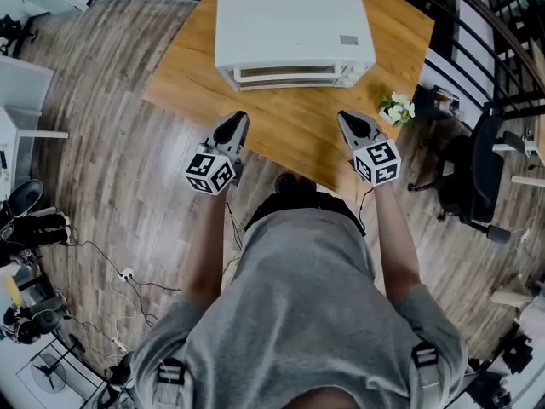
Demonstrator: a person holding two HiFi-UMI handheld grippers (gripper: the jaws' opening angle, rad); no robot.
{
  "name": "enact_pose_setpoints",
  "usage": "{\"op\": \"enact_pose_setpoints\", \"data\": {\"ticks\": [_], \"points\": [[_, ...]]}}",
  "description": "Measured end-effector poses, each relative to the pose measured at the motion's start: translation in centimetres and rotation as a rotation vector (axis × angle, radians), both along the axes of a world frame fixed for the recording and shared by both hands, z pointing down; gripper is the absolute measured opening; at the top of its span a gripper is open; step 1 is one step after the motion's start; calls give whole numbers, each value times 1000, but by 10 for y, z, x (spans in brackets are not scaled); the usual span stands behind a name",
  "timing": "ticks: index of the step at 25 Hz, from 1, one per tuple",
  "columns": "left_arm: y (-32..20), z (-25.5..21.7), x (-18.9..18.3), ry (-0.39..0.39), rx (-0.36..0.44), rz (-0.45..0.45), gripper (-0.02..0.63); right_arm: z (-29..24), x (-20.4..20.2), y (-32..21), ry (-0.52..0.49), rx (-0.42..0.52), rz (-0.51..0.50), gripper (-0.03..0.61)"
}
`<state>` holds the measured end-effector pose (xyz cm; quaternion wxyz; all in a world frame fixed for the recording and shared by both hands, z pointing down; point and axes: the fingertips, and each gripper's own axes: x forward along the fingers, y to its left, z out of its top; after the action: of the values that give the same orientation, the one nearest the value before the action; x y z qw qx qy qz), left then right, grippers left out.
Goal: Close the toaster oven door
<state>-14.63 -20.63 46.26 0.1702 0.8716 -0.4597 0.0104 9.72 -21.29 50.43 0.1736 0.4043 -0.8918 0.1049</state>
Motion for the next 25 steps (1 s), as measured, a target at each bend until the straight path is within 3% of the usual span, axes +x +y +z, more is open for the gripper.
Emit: {"op": "enact_pose_setpoints", "data": {"ticks": [6, 11, 25], "points": [[17, 0, 20, -104, 29, 8, 43, 5, 7, 9, 66, 20, -79, 8], [27, 5, 32, -187, 26, 23, 29, 9, 11, 14, 60, 21, -108, 6], [42, 16, 42, -177, 3, -35, 17, 21, 22, 12, 55, 13, -164, 6]]}}
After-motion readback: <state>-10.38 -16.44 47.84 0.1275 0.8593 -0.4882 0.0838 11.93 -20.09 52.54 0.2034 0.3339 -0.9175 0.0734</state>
